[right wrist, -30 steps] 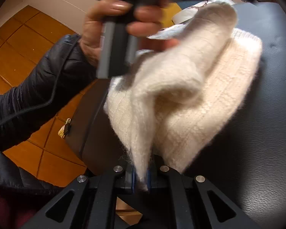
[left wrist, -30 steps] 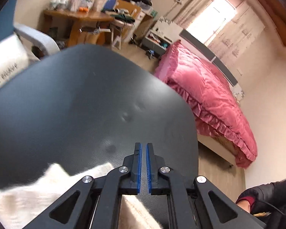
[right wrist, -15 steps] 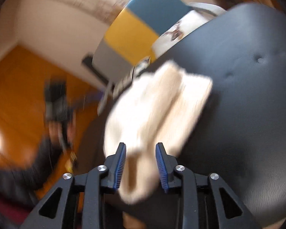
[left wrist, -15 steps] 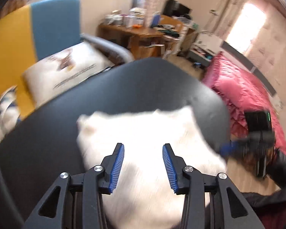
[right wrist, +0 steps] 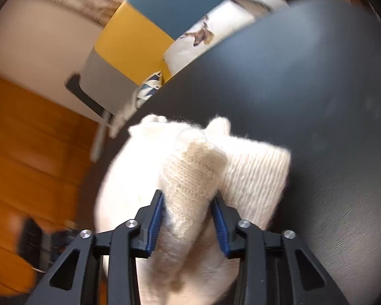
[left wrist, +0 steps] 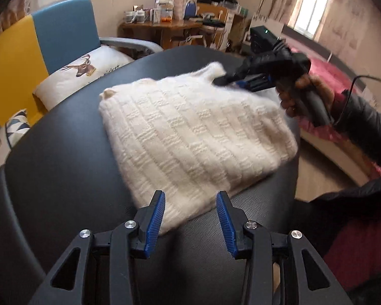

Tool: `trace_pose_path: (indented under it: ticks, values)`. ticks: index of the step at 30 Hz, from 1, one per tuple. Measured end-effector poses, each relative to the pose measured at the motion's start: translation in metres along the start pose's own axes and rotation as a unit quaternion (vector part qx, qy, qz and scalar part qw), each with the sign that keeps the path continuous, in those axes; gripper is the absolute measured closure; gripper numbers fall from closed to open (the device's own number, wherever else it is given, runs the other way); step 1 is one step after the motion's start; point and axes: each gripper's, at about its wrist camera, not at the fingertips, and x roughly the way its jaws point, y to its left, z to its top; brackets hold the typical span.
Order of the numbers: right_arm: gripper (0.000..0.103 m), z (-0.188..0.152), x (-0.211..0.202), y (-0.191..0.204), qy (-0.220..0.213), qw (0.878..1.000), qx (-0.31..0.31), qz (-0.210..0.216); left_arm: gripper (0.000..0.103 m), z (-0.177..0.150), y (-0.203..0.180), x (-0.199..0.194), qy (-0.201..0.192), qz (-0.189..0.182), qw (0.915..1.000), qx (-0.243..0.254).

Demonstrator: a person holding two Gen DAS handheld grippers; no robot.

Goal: Fold clothes

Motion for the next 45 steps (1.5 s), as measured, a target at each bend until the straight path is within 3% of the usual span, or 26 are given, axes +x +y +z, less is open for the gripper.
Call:
trace_pose_path:
  ticks: [3,9,12,14,19,23,26,29,34,36,40,43,45]
  values:
    - [0.092,0.002,-0.003,0.010,-0.003,0.998,-0.048,-0.041,0.060,0.004,-0.002,0.010,-0.006,0.007,0.9999,0.011]
    - [0.093,0.019,-0.034,0.045,-0.058,0.988,-0.123,-0.072,0.060,-0.002,0.006,0.044,0.037,-0.015,0.9992,-0.008]
    - [0.093,0.014,-0.023,0.022,-0.037,0.988,-0.110,-0.106,0.060,-0.003,-0.001,0.049,0.043,-0.025,0.9987,-0.006]
    - [0.093,0.004,-0.003,-0.009,-0.017,0.992,-0.069,-0.106,0.060,0.000,-0.006,0.050,0.049,-0.027,0.9984,0.000]
    - [0.093,-0.006,0.003,-0.049,-0.026,0.998,-0.012,-0.054,0.060,0.012,-0.010,0.039,0.045,-0.056,0.9974,-0.011]
    - [0.093,-0.007,0.005,-0.066,-0.025,1.000,0.007,-0.013,0.060,0.043,0.001,0.018,-0.016,-0.095,0.9941,-0.051]
    - [0.091,-0.007,-0.001,-0.077,-0.021,0.999,0.026,0.019,0.060,0.060,0.004,0.029,-0.017,-0.089,0.9945,-0.052]
    - [0.082,-0.006,-0.020,-0.064,-0.027,0.999,-0.010,0.019,0.060,0.075,0.006,0.047,-0.008,-0.075,0.9960,-0.047]
    - [0.081,-0.016,-0.081,-0.022,-0.069,0.991,-0.108,0.046,0.059,0.099,0.009,0.075,0.008,-0.052,0.9979,-0.039]
    - [0.081,-0.027,-0.090,0.005,-0.057,0.983,-0.162,0.071,0.058,0.107,0.009,0.084,0.013,-0.044,0.9983,-0.036]
    - [0.084,-0.065,-0.071,0.062,0.009,0.958,-0.282,0.055,0.056,0.105,0.006,0.087,0.013,-0.046,0.9980,-0.042]
    - [0.084,-0.085,-0.038,0.067,0.070,0.950,-0.305,-0.003,0.053,0.105,0.006,0.088,0.014,-0.044,0.9980,-0.044]
    - [0.091,-0.092,-0.009,0.048,0.114,0.949,-0.289,-0.058,0.053,0.103,0.007,0.092,0.017,-0.044,0.9977,-0.050]
